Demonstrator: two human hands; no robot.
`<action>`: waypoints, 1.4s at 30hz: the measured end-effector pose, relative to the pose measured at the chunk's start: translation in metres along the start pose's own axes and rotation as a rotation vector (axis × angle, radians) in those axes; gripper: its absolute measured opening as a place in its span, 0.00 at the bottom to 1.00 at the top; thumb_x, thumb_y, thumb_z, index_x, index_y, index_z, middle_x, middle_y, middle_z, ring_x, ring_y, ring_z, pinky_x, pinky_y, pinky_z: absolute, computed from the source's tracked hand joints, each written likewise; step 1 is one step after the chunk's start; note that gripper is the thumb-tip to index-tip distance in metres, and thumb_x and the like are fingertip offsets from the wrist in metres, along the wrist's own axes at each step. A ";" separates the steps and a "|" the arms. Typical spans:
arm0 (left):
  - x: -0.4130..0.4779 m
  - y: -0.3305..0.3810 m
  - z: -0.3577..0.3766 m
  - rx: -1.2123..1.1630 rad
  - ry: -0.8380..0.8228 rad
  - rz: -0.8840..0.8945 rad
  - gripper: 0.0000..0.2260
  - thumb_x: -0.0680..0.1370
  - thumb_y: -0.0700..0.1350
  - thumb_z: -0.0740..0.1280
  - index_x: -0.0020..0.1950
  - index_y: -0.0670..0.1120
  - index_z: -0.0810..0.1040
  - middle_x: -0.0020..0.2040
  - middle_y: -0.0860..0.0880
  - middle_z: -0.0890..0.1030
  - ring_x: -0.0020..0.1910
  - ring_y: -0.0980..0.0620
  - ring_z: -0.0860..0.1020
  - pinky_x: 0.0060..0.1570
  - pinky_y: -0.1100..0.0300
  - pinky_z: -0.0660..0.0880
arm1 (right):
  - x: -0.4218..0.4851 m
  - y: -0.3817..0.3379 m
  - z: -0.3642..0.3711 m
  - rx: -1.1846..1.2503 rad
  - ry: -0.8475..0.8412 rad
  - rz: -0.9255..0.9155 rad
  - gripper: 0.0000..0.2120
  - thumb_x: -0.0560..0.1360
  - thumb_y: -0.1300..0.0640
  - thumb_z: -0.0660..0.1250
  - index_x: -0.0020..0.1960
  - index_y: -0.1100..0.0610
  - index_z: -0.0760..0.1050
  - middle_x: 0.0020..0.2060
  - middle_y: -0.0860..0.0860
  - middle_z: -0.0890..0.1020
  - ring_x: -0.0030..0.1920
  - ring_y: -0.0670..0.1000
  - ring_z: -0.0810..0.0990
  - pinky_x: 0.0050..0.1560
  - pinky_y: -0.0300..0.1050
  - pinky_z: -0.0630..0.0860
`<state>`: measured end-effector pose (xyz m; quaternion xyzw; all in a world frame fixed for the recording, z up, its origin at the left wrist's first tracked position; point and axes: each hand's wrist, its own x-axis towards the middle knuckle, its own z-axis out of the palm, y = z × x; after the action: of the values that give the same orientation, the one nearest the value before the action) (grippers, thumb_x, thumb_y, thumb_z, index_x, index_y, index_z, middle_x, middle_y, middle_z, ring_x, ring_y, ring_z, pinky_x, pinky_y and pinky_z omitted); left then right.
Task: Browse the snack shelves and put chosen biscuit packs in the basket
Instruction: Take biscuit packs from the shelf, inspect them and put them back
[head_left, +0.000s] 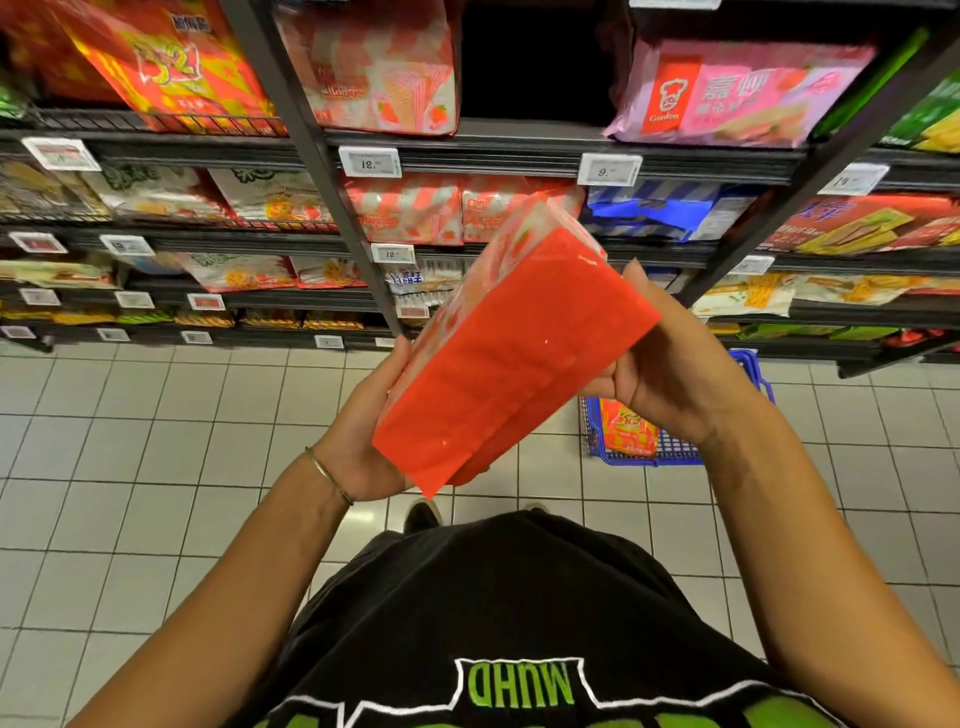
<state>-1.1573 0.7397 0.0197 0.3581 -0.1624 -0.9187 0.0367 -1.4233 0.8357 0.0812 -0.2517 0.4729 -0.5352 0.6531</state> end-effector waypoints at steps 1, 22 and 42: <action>-0.001 0.000 0.000 0.017 -0.021 -0.021 0.39 0.66 0.73 0.72 0.73 0.56 0.77 0.69 0.41 0.79 0.64 0.36 0.80 0.59 0.36 0.77 | 0.001 0.000 -0.002 -0.012 0.020 0.009 0.31 0.64 0.30 0.77 0.57 0.51 0.86 0.49 0.56 0.87 0.45 0.57 0.88 0.48 0.54 0.84; 0.007 0.011 0.036 0.314 0.219 0.477 0.23 0.73 0.42 0.69 0.69 0.45 0.77 0.62 0.41 0.83 0.60 0.41 0.83 0.59 0.43 0.80 | -0.026 -0.009 -0.062 -0.358 -0.011 0.028 0.27 0.72 0.53 0.72 0.71 0.56 0.74 0.62 0.54 0.84 0.63 0.56 0.83 0.59 0.51 0.81; 0.086 0.062 0.057 0.572 0.502 0.687 0.19 0.79 0.52 0.69 0.69 0.49 0.76 0.61 0.50 0.85 0.59 0.52 0.84 0.58 0.51 0.81 | 0.061 -0.011 -0.100 -0.274 0.240 -0.071 0.41 0.62 0.51 0.83 0.69 0.51 0.68 0.59 0.52 0.86 0.60 0.54 0.85 0.54 0.47 0.84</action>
<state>-1.2625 0.6805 0.0236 0.4893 -0.5018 -0.6582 0.2749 -1.5188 0.7932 0.0268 -0.2894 0.6066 -0.5147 0.5323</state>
